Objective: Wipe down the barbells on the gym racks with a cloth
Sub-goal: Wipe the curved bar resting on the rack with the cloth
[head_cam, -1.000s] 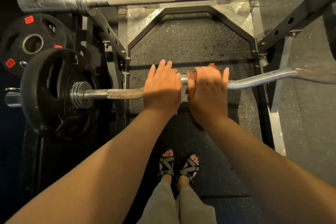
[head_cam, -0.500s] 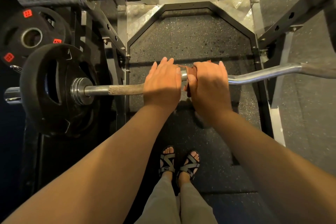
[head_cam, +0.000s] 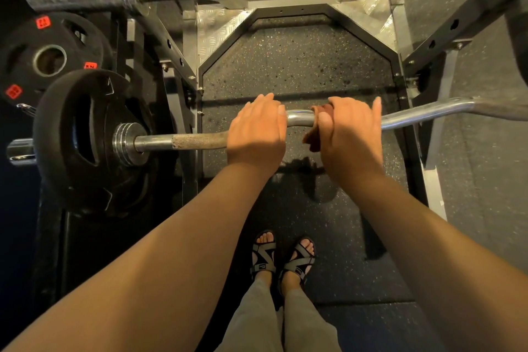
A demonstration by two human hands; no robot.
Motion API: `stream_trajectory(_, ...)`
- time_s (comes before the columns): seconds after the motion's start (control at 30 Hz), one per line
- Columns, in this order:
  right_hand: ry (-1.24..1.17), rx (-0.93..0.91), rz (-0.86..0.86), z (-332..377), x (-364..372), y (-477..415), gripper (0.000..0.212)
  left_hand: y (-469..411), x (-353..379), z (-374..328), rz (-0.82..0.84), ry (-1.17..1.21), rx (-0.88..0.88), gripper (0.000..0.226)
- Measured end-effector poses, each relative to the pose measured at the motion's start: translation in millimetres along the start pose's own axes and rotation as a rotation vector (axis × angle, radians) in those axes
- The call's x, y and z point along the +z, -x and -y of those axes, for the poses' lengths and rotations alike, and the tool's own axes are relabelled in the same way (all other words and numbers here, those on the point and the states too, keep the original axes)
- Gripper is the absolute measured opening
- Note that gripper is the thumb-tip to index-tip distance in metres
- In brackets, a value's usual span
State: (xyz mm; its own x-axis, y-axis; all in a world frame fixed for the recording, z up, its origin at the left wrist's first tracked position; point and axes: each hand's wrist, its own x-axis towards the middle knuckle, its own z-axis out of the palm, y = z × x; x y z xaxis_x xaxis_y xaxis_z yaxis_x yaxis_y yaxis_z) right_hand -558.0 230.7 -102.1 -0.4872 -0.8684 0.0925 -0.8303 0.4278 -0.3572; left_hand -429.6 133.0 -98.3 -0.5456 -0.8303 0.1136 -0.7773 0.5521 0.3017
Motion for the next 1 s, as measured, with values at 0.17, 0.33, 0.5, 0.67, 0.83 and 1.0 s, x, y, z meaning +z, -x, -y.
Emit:
stream_trajectory(0.17, -0.006, -0.018, 0.009, 37, 12, 1, 0.035, 10, 37, 18, -0.392, -0.104, 0.157, 0.025)
stream_trajectory(0.33, 0.006, -0.161, 0.019, 10, 2, -8, 0.027, 8, 41, 22, -0.521, -0.214, 0.234, 0.024)
stream_trajectory(0.5, -0.039, 0.087, -0.075, 25, 13, 1, 0.032, 4, 40, 20, -0.488, -0.255, 0.249, 0.028)
stream_trajectory(0.67, 0.034, -0.228, -0.017, 20, 15, -2, 0.042, 4, 38, 20, -0.479, -0.186, 0.207, 0.022)
stream_trajectory(0.83, -0.006, -0.035, -0.103, 22, 2, -13, 0.023, 3, 33, 16, -0.332, -0.191, 0.226, 0.034)
stream_trajectory(1.0, 0.16, -0.159, -0.052, 41, 19, -24, 0.022, 1, 33, 19, -0.471, -0.144, 0.192, 0.015)
